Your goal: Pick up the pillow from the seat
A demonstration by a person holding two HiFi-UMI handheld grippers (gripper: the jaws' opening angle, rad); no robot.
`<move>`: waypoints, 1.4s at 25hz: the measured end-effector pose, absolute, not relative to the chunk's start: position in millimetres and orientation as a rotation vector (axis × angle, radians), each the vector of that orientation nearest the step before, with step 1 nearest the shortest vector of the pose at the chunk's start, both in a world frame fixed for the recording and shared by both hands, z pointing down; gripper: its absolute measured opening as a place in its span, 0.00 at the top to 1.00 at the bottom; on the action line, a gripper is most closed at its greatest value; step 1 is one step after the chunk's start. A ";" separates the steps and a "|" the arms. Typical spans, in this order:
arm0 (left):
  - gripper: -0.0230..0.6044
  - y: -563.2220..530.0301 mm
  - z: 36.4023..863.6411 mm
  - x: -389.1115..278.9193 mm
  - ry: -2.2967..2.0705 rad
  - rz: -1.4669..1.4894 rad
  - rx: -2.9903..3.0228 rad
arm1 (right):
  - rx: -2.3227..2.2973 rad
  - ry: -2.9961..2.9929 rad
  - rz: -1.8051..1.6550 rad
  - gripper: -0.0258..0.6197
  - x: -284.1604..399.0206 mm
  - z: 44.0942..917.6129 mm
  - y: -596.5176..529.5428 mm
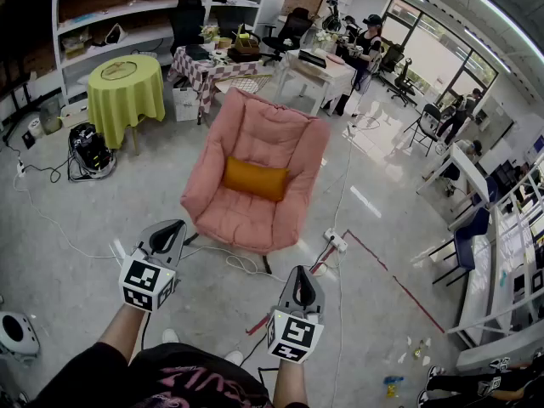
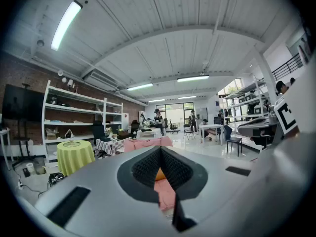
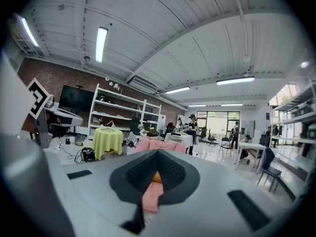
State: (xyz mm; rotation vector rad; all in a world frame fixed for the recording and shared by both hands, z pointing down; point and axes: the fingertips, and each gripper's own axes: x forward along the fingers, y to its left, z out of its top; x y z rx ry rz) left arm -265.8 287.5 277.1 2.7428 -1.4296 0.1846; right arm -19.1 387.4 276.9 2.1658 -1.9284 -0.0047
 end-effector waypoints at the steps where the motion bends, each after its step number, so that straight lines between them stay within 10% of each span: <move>1: 0.95 286.8 280.0 -266.6 -1.427 0.192 2.745 | 2.166 -1.925 -0.006 0.93 -20.2 279.3 386.8; 35: 0.95 299.9 281.5 -227.5 -1.409 0.214 2.752 | 2.240 -2.008 -0.031 0.93 12.0 272.1 393.1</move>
